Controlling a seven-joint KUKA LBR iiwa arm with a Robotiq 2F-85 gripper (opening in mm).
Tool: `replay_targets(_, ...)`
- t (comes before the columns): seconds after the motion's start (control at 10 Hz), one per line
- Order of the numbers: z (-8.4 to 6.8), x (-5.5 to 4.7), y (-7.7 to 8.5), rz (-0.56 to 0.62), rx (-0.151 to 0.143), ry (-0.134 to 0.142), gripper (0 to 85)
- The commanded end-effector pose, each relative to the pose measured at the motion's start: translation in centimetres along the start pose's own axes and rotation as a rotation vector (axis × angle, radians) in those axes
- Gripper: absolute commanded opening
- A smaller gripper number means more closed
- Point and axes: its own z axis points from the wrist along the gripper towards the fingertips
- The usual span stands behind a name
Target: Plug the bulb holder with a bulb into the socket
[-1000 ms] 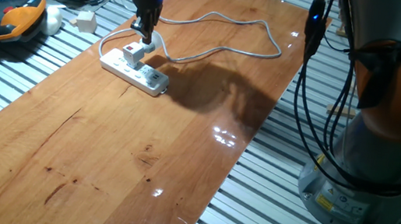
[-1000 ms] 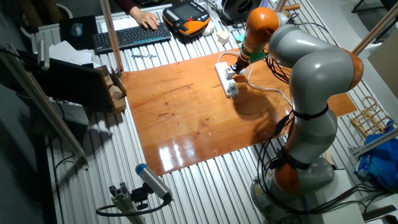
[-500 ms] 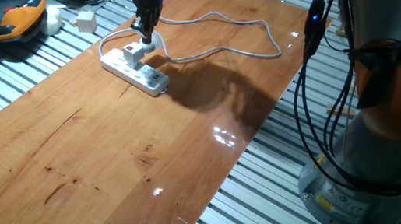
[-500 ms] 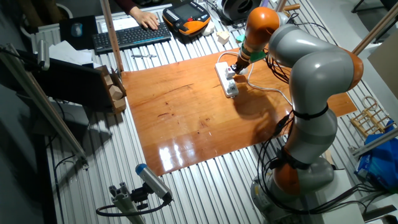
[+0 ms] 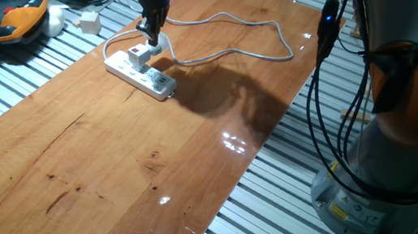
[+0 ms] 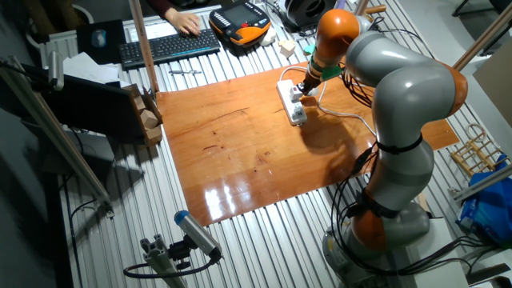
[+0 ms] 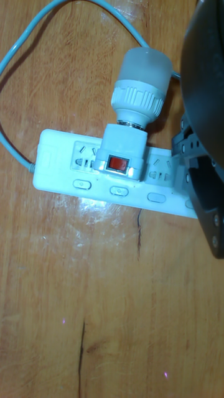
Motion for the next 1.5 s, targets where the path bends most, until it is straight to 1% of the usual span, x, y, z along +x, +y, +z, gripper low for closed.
replay_targets(0.0,0.0,-0.04,-0.06,0.0,0.001,0.002,0.0)
replay_targets(0.1,-0.05,0.03,-0.03,0.003,-0.003,0.009,0.0)
replay_targets(0.3,-0.07,0.07,-0.02,0.008,-0.003,0.01,0.0)
replay_targets(0.5,-0.09,0.04,-0.05,0.008,-0.002,0.006,0.0)
replay_targets(0.6,0.01,-0.04,-0.03,0.008,-0.007,0.008,0.0)
replay_targets(0.8,0.15,-0.13,-0.01,0.011,-0.005,0.002,0.0)
replay_targets(1.4,0.11,-0.12,-0.01,0.01,-0.004,-0.001,0.0)
